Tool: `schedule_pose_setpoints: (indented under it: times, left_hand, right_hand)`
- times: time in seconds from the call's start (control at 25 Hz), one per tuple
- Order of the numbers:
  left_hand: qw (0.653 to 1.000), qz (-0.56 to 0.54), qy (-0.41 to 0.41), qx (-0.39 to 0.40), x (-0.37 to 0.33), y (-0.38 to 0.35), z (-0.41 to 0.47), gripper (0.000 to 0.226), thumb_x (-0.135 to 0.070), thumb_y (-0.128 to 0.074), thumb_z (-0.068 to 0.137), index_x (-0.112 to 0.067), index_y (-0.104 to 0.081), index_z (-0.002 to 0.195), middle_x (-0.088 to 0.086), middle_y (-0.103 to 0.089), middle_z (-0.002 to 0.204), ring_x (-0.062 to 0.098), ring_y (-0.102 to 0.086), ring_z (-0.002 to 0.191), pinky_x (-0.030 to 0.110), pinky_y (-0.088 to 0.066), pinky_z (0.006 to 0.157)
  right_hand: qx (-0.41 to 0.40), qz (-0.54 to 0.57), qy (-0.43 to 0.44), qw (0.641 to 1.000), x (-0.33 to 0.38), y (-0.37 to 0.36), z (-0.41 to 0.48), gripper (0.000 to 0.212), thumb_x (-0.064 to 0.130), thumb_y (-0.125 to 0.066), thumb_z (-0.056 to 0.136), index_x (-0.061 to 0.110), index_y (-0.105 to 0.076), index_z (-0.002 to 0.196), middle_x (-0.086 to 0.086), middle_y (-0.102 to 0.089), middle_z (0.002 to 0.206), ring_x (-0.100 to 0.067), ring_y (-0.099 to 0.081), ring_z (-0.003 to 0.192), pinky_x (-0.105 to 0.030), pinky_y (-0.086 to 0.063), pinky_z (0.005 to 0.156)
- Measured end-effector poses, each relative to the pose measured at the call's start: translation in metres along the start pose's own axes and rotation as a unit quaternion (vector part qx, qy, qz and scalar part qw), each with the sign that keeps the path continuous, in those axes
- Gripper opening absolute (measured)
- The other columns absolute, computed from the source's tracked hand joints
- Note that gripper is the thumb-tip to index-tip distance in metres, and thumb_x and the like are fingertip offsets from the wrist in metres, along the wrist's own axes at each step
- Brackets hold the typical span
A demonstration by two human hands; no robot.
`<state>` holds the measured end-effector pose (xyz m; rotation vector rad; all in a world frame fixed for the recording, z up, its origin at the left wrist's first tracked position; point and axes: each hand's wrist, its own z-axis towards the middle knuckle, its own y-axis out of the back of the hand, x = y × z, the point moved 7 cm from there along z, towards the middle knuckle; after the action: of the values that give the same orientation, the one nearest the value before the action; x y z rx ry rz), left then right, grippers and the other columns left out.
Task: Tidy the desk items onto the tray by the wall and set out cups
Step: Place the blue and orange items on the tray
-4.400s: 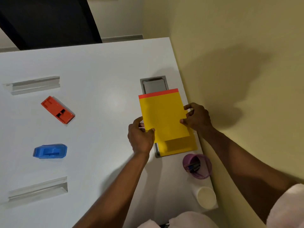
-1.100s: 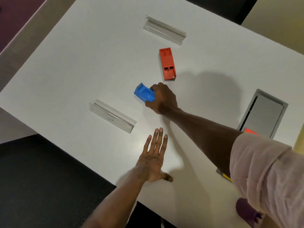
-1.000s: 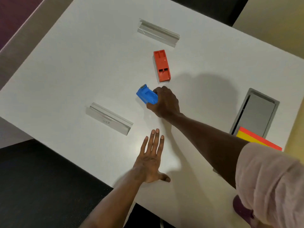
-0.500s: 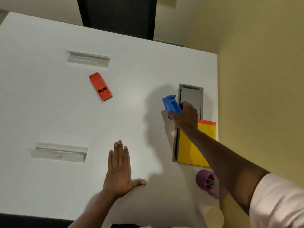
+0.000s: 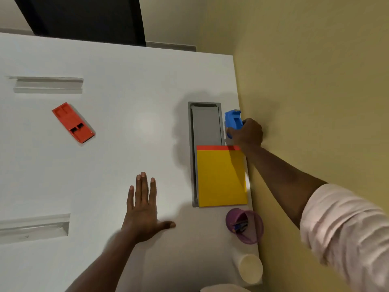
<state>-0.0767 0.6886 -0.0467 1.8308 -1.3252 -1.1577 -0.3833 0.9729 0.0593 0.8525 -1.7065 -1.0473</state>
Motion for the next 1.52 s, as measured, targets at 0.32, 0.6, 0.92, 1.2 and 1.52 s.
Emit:
schedule_pose_setpoints:
  times: [0.32, 0.6, 0.92, 1.2, 1.52]
  left_hand:
    - [1.0, -0.001, 0.001, 0.018, -0.001, -0.01, 0.007, 0.162, -0.111, -0.043, 0.059, -0.005, 0.015, 0.168, 0.025, 0.029, 0.174, 0.041, 0.026, 0.164, 0.058, 0.009, 0.131]
    - [0.999, -0.004, 0.009, 0.033, -0.001, -0.012, 0.008, 0.164, -0.111, -0.045, 0.057, -0.008, 0.018, 0.168, 0.023, 0.033, 0.173, 0.041, 0.031, 0.162, 0.056, 0.011, 0.13]
    - [1.0, -0.009, 0.008, 0.019, -0.003, -0.003, 0.007, 0.163, -0.11, -0.047, 0.059, -0.009, 0.022, 0.167, 0.024, 0.034, 0.172, 0.041, 0.032, 0.162, 0.063, 0.003, 0.133]
    - [0.999, -0.026, -0.001, -0.031, 0.0, 0.0, 0.003, 0.157, -0.104, -0.056, 0.064, -0.013, 0.018, 0.169, 0.018, 0.027, 0.176, 0.038, 0.024, 0.165, 0.062, -0.004, 0.133]
    - [0.981, -0.048, 0.175, -0.062, 0.081, 0.019, -0.023, 0.169, -0.116, -0.039, 0.053, -0.004, 0.014, 0.168, 0.026, 0.028, 0.174, 0.043, 0.028, 0.163, 0.074, 0.003, 0.129]
  right_hand:
    - [-0.019, -0.06, -0.011, 0.998, -0.007, -0.027, 0.017, 0.053, 0.051, -0.081, 0.084, 0.007, -0.064, 0.109, -0.011, -0.066, 0.105, -0.017, -0.051, 0.081, -0.029, -0.04, 0.068]
    - [-0.015, -0.082, -0.013, 0.996, -0.009, -0.036, 0.021, 0.062, 0.056, -0.08, 0.083, 0.004, -0.063, 0.111, -0.015, -0.066, 0.111, -0.022, -0.056, 0.084, -0.033, -0.044, 0.069]
    - [-0.086, -0.065, 0.113, 0.988, 0.055, -0.03, -0.04, 0.082, 0.054, -0.081, 0.078, 0.009, -0.048, 0.138, -0.023, -0.047, 0.14, -0.041, -0.053, 0.124, -0.053, -0.054, 0.094]
    - [0.138, 0.016, 0.316, 0.939, 0.202, -0.102, -0.11, 0.065, 0.047, -0.08, 0.084, 0.019, -0.055, 0.138, -0.011, -0.051, 0.14, -0.029, -0.055, 0.131, -0.046, -0.054, 0.1]
    - [0.264, -0.017, 0.428, 0.864, 0.305, -0.181, -0.17, 0.062, 0.051, -0.076, 0.085, 0.022, -0.055, 0.136, -0.002, -0.06, 0.131, -0.024, -0.065, 0.117, -0.043, -0.054, 0.097]
